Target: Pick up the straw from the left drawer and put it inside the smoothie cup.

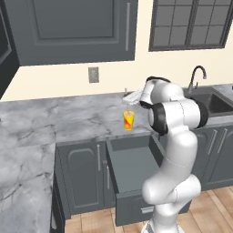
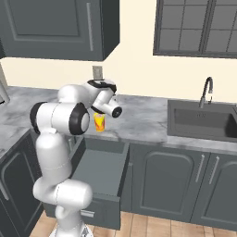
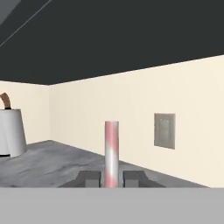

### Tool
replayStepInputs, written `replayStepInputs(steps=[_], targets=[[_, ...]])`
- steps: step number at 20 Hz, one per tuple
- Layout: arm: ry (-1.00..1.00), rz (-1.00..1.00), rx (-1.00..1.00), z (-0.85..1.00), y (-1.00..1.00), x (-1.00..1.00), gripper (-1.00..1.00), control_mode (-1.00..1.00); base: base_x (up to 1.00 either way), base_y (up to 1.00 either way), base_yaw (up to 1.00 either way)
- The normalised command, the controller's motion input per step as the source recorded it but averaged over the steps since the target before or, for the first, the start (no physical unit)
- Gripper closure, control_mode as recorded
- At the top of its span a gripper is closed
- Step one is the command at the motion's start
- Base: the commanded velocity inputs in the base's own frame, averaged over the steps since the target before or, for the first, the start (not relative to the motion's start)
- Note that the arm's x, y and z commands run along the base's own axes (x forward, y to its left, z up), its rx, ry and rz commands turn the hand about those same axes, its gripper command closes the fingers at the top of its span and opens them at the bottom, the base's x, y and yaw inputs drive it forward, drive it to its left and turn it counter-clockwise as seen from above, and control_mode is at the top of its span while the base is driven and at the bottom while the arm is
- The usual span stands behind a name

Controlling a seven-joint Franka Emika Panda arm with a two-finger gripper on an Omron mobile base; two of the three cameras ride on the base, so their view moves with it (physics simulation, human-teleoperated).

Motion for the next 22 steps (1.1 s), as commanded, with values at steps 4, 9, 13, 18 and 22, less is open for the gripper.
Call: replayStepInputs(steps=[4,9,13,18,22], targets=[[0.0,0.0,0.0,-0.19,0.04,0.08,1.0,-1.0,0.0,0.0,0.0],[0.0,0.0,0.0,-0.27,0.0,0.0,1.0,-1.0,0.0,0.0,0.0],[0.0,0.0,0.0,-0.26,0.0,0.0,1.0,-1.0,0.0,0.0,0.0],[0.0,0.0,0.0,-0.18,0.0,0.0,1.0,-1.0,0.0,0.0,0.0],[0.0,0.0,0.0,-0.13,0.0,0.0,1.0,-1.0,0.0,0.0,0.0]])
